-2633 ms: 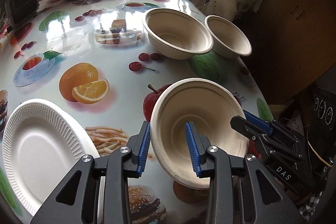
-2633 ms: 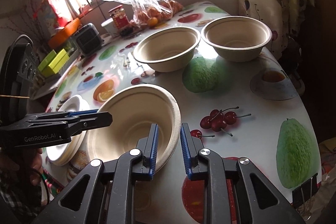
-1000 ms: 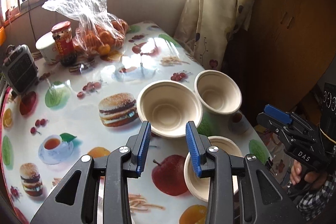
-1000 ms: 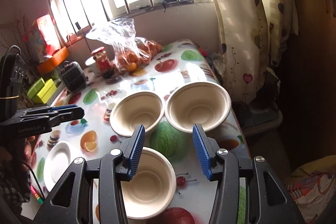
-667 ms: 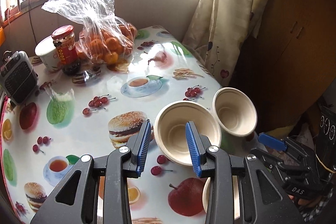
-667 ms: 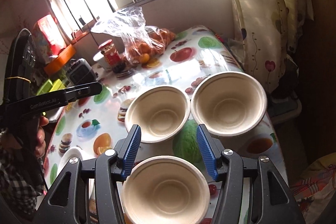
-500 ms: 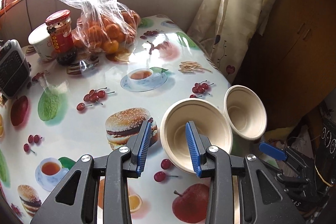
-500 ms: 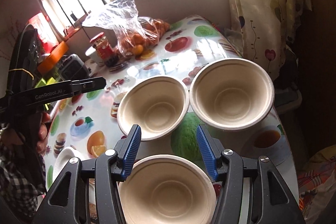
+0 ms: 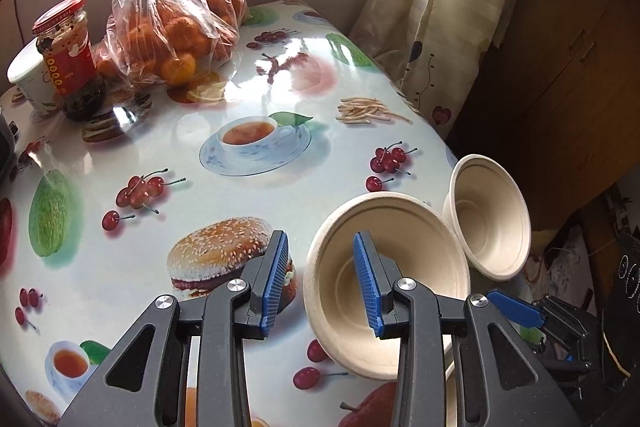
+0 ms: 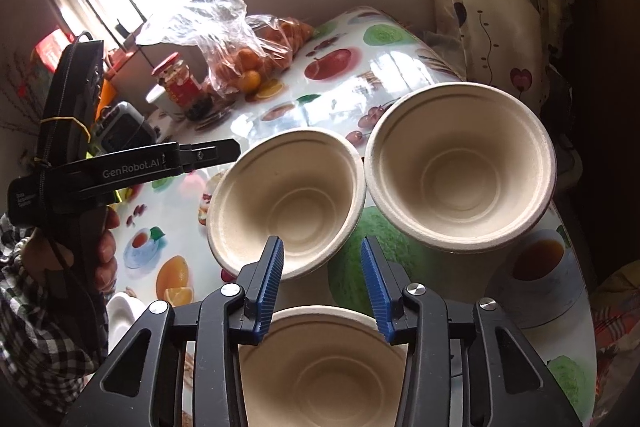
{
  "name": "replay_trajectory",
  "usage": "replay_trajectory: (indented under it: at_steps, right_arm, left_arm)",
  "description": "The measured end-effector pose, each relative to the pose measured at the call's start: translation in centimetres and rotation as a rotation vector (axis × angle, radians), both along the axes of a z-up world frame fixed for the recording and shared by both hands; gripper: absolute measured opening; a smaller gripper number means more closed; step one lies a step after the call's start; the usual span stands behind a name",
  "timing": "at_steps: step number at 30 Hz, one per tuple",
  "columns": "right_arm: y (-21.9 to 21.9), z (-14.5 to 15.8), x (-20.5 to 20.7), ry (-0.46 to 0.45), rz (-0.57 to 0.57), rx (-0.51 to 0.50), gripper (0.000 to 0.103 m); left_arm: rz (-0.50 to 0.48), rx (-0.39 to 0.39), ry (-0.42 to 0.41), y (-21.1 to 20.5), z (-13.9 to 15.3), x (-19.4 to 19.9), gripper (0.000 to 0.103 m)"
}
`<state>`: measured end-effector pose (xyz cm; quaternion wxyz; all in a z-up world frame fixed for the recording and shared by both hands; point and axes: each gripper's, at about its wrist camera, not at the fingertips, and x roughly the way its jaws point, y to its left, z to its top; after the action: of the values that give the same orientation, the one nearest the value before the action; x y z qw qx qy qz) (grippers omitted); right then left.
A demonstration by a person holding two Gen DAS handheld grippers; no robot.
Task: Organize plates and bowls
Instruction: 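Carry the held beige bowls with both grippers toward the other beige bowls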
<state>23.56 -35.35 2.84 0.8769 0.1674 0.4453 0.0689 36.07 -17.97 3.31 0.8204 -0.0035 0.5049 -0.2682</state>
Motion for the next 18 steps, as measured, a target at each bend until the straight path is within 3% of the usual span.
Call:
replay_trajectory:
  at_steps: [18]
  right_arm:
    - [0.0, -0.8, 0.6, 0.030, -0.010, 0.025, 0.027]
  left_arm:
    - [-0.011, -0.003, 0.030, -0.6, -1.4, 0.5, 0.014]
